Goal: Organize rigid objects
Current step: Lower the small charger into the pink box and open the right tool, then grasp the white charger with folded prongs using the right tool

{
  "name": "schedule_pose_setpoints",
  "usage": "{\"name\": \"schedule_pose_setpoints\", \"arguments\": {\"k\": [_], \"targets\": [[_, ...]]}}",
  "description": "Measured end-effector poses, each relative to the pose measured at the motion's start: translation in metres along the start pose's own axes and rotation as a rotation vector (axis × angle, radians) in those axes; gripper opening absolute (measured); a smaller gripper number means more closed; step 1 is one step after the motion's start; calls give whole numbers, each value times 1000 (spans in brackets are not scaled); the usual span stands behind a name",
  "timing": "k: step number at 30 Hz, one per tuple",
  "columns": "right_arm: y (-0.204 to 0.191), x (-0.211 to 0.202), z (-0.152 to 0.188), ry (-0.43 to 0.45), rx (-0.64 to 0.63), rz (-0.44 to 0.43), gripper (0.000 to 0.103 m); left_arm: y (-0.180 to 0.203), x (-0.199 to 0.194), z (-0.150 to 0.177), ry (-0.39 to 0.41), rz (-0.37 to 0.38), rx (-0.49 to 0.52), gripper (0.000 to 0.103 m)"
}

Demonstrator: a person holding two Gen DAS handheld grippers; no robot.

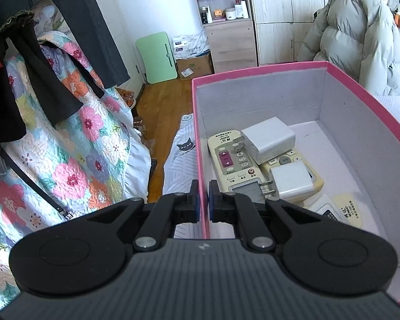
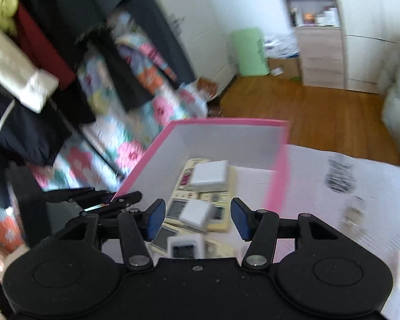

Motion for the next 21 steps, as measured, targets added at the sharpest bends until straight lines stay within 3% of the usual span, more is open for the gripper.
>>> {"name": "schedule_pose_setpoints", "arguments": {"k": [8,15,18,21], "targets": [[73,-29,38,35,66,166,60,1,1,0,4,0,-20,6],[135,-15,73,-8,54,413,60,1,0,0,6,0,-15,6],[152,-13,81,-13,104,400,60,1,0,-1,10,0,-13,6],[164,-10,88,-20,112,451,61,1,0,-1,7,2,-18,6]]}}
Point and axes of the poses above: each gripper's, at about its wrist camera, not at the fingertips, and x roughly the way its jaws point, y to its right, z to its underside, the point moved 6 cm from there along x, roughly the way its jaws point, and after that the axes turned 6 degrees about z, right-handed, at the moved point
